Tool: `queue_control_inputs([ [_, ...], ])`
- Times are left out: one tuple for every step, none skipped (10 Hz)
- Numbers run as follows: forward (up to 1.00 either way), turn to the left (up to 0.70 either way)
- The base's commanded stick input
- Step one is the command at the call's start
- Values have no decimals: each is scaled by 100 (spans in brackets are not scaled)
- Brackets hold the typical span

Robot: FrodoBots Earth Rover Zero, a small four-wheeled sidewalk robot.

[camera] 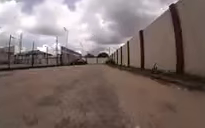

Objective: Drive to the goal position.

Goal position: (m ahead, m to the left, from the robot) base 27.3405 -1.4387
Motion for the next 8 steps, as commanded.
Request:
queue_control_inputs([
  [50,-1],
  [50,-1],
  [50,-1],
  [50,-1],
  [50,-1],
  [50,-1],
  [50,-1],
  [50,-1],
])
